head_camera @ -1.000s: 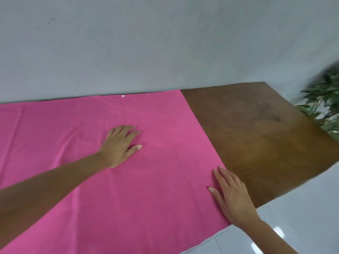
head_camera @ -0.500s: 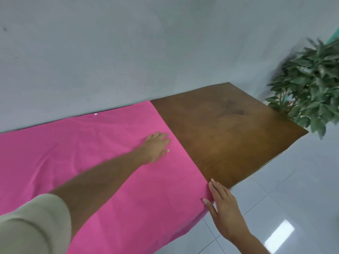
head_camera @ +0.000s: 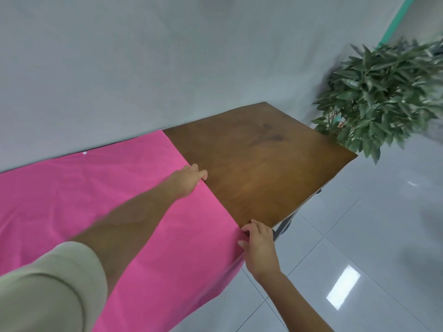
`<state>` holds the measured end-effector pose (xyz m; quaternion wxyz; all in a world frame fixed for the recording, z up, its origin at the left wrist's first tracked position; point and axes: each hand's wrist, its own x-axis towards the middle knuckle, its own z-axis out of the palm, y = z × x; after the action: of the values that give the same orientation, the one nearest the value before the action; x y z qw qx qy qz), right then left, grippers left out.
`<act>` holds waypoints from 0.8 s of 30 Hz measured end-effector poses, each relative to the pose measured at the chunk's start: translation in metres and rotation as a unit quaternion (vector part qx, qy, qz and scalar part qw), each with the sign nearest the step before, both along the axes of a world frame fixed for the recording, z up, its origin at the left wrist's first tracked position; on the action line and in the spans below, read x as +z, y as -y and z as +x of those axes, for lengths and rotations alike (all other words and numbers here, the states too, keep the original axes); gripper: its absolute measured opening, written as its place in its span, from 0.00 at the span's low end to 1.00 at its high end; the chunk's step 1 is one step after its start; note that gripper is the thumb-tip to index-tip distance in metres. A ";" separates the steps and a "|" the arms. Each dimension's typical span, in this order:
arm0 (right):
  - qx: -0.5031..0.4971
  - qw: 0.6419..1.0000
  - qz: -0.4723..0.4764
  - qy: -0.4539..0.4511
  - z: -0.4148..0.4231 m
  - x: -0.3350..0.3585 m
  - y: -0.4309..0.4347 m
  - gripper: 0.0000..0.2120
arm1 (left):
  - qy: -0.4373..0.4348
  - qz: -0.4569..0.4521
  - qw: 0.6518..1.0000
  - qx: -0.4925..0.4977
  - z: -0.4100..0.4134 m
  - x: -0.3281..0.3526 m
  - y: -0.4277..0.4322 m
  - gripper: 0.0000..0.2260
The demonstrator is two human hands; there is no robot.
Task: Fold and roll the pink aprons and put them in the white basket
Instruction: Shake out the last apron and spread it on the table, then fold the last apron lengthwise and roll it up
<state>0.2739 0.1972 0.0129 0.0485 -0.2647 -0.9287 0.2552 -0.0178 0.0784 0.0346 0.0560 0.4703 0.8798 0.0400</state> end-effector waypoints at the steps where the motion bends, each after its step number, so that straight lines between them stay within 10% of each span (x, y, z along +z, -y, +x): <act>1: -0.007 1.000 -0.003 0.001 0.000 0.000 -0.001 0.12 | -0.003 -0.003 1.000 0.009 0.003 0.002 -0.002 0.10; 13: 0.016 0.993 0.114 -0.031 0.012 0.008 0.004 0.09 | 0.011 0.002 1.000 -0.013 0.014 0.030 0.023 0.07; 24: -0.042 0.996 -0.057 -0.057 0.033 0.019 0.045 0.04 | -0.005 -0.001 1.000 -0.025 0.002 0.056 0.072 0.05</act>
<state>0.3074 0.1522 0.0320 0.0963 -0.2909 -0.8964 0.3204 -0.0160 0.0065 0.0906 0.0530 0.4920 0.8683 0.0351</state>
